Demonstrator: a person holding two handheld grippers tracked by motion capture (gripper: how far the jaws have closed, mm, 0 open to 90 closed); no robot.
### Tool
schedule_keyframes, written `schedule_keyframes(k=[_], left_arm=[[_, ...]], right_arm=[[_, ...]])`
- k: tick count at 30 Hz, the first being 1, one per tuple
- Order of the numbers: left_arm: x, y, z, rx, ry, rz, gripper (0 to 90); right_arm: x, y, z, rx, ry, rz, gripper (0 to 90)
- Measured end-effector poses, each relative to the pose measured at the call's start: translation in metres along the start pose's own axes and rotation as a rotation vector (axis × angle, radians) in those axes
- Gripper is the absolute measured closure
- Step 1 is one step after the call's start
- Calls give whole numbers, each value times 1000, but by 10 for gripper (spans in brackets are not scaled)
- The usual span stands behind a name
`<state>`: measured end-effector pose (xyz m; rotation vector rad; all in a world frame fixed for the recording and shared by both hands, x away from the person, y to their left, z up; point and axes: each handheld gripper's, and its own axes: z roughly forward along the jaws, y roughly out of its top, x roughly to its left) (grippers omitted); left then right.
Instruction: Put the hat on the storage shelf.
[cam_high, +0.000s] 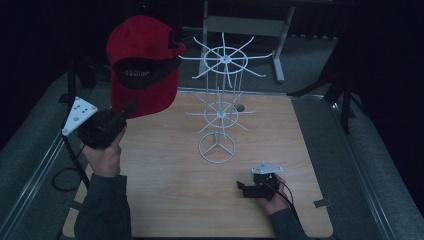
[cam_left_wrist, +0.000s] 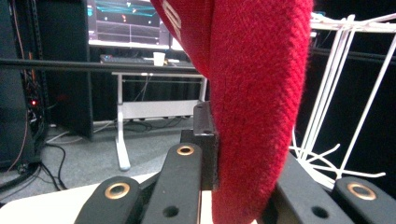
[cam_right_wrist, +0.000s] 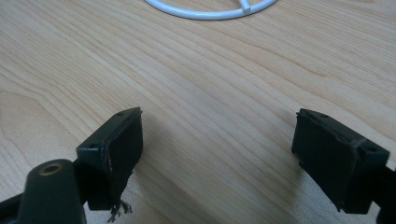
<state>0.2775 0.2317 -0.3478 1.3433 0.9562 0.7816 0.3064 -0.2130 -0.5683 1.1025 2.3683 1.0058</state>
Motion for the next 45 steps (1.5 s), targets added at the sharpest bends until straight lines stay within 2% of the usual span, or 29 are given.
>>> schedule_keyframes(k=[17, 26, 32, 35, 40, 45], left_arm=[[-12, 2, -12, -31, -7, 22, 858], [-17, -6, -19, -42, -12, 8, 857], [-24, -22, -24, -57, -3, 22, 857], [-27, -33, -25, -43, -4, 44, 857], [-23, -52, -24, -23, -2, 6, 856], [-22, -68, -24, -5, -4, 14, 855]], right_arm=[[0, 0, 0, 0, 0, -2, 163], [0, 0, 0, 0, 0, -1, 163], [0, 0, 0, 0, 0, -1, 163], [0, 0, 0, -1, 0, -1, 163], [0, 0, 0, -3, -1, -4, 163], [0, 0, 0, -4, -1, -2, 163]])
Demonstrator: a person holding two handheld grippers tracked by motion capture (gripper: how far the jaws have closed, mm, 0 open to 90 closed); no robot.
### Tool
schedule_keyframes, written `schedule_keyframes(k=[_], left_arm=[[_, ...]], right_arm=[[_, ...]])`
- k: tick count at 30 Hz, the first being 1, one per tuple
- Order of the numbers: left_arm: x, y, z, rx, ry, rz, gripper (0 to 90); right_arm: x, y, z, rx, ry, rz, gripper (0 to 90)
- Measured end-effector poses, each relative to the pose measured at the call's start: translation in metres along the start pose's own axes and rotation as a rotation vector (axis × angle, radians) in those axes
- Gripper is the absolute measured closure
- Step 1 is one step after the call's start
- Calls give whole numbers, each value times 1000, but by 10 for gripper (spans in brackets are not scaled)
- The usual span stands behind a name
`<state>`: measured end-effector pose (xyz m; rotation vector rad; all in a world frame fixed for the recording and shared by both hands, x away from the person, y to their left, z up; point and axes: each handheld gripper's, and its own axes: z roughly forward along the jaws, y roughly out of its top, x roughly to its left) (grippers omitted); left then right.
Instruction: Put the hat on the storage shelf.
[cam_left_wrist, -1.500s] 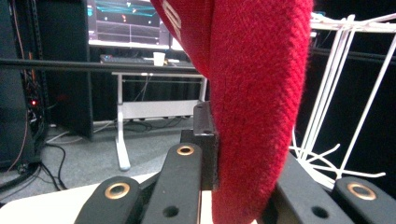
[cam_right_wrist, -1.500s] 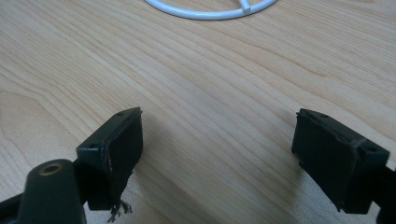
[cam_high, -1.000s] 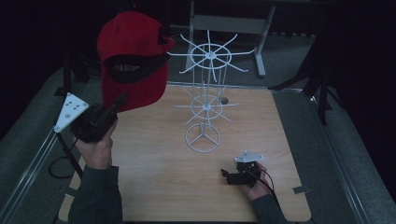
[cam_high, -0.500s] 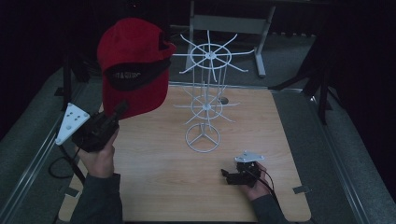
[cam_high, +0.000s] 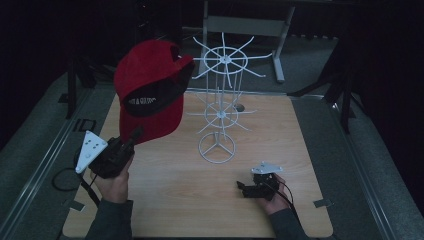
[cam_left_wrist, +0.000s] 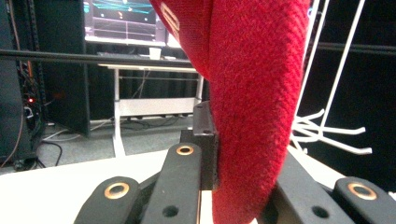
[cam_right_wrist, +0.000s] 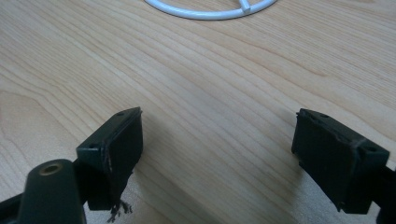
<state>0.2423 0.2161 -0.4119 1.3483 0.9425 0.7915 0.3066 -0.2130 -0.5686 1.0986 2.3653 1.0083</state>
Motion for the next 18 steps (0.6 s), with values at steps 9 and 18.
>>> schedule_keyframes(k=[9, 18], left_arm=[[0, -23, 3, 64, 0, -4, 853], [-4, -42, 11, 138, -7, 1, 845]], right_arm=[[0, 0, 0, 0, 0, 0, 163], [0, 0, 0, -1, -1, -2, 163]])
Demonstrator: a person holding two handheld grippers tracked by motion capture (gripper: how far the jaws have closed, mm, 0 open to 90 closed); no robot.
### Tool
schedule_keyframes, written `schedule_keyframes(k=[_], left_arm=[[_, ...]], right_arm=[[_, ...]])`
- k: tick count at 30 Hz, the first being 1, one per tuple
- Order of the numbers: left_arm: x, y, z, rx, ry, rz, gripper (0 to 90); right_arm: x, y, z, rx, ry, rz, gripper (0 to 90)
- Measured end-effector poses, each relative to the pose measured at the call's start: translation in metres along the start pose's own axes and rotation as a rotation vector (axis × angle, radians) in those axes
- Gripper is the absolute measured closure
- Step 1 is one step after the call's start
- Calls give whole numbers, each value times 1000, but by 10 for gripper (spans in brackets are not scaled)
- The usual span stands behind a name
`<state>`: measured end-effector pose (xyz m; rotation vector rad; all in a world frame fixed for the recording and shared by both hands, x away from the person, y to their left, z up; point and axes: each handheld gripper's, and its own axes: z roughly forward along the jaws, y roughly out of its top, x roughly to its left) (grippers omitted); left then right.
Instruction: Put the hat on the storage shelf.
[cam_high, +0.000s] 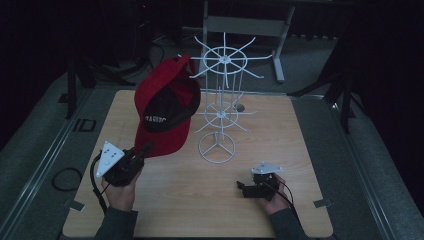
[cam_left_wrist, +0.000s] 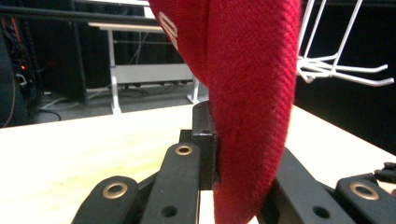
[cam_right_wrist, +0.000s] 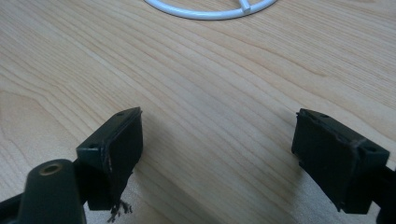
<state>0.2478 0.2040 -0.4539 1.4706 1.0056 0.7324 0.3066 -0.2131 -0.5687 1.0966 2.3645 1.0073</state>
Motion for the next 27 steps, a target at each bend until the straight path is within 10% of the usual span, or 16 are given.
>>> schedule_keyframes(k=[27], left_arm=[[6, 1, 2, 45, -28, -13, 500]], right_arm=[[0, 0, 0, 0, 0, -1, 163]])
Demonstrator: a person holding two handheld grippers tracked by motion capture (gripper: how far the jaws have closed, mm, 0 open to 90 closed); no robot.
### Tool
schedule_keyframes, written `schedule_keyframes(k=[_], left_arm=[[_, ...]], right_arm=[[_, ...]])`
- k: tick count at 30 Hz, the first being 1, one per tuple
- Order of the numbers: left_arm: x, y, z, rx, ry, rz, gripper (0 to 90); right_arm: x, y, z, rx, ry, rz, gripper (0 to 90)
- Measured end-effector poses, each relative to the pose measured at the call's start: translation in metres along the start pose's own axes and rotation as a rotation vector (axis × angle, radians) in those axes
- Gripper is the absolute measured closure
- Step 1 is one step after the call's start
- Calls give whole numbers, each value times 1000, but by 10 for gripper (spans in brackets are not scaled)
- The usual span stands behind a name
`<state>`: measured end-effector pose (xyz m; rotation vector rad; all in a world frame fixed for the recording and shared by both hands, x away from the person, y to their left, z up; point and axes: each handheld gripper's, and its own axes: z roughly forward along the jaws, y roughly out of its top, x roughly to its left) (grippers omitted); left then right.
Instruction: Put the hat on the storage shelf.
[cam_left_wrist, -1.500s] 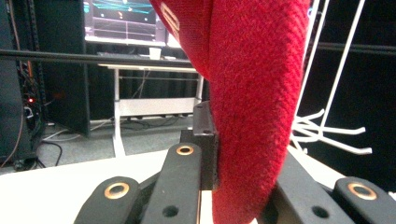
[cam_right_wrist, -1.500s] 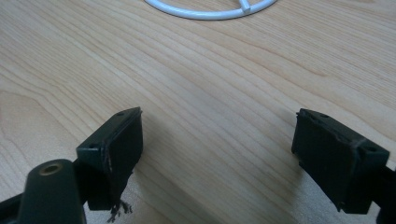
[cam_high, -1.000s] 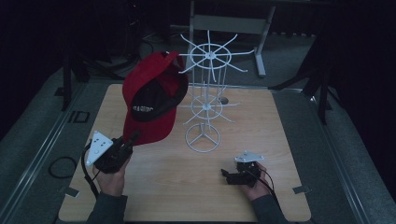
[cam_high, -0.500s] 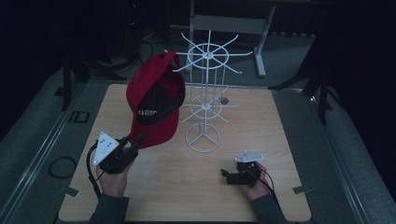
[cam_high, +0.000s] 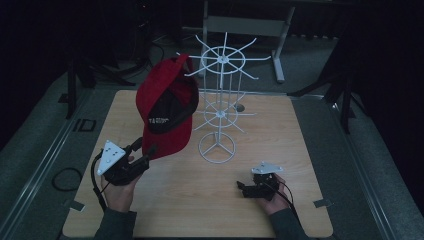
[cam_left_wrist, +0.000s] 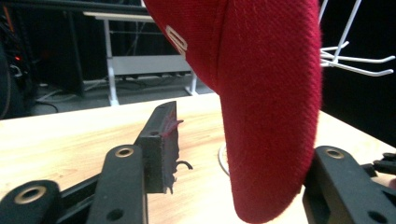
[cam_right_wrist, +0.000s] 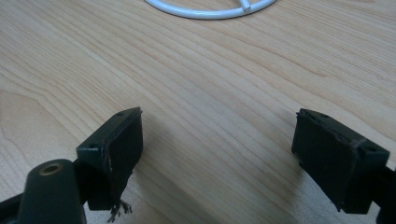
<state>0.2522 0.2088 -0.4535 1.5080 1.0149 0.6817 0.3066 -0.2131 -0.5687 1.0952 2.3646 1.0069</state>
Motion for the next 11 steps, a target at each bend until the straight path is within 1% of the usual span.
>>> schedule_keyframes(k=[2, 7, 11], left_arm=[[3, -1, 1, 15, -23, -14, 485], [8, -2, 1, 25, -49, -40, 451], [9, -2, 0, 29, -59, -36, 432]], right_arm=[[0, 0, 0, 0, 0, 0, 163], [0, 0, 0, 0, 0, 0, 163], [0, 0, 0, 0, 0, 0, 163]])
